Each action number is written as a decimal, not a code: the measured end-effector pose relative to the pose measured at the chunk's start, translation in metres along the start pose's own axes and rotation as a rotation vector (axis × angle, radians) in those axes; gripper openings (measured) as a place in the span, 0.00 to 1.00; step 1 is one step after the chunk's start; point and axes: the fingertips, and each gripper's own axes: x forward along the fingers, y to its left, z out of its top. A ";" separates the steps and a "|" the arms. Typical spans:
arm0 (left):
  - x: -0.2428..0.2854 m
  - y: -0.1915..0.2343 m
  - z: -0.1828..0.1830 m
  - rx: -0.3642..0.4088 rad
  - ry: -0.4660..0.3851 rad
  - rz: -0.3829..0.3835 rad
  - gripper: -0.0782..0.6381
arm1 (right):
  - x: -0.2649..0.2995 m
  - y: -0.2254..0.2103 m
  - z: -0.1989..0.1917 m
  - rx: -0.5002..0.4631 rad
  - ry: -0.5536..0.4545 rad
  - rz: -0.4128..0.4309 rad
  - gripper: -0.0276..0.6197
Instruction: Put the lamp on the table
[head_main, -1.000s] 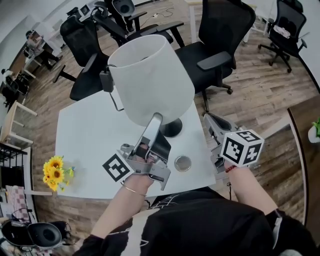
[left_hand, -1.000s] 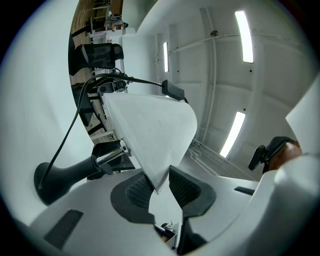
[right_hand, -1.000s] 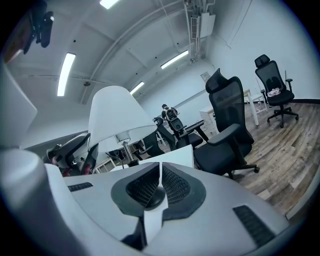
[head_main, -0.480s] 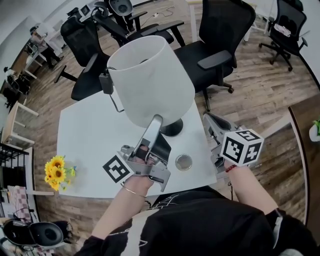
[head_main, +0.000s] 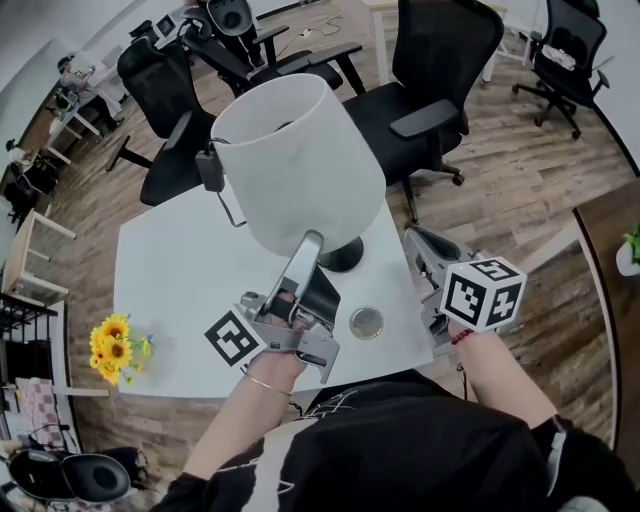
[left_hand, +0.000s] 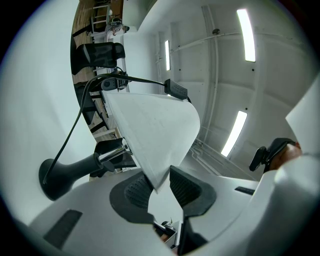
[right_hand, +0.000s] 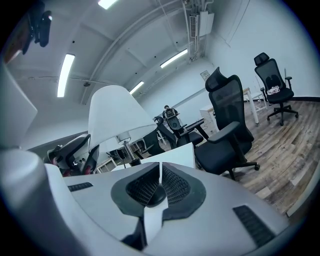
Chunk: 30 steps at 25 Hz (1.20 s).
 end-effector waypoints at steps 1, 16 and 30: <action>-0.001 -0.001 0.000 -0.003 0.001 0.000 0.25 | -0.001 0.001 0.000 0.001 0.001 -0.001 0.09; -0.005 0.002 -0.006 -0.005 0.047 -0.001 0.26 | -0.004 0.004 -0.005 0.003 -0.004 -0.020 0.09; -0.010 0.001 -0.015 -0.008 0.075 -0.008 0.26 | -0.013 0.009 -0.010 0.002 -0.009 -0.026 0.09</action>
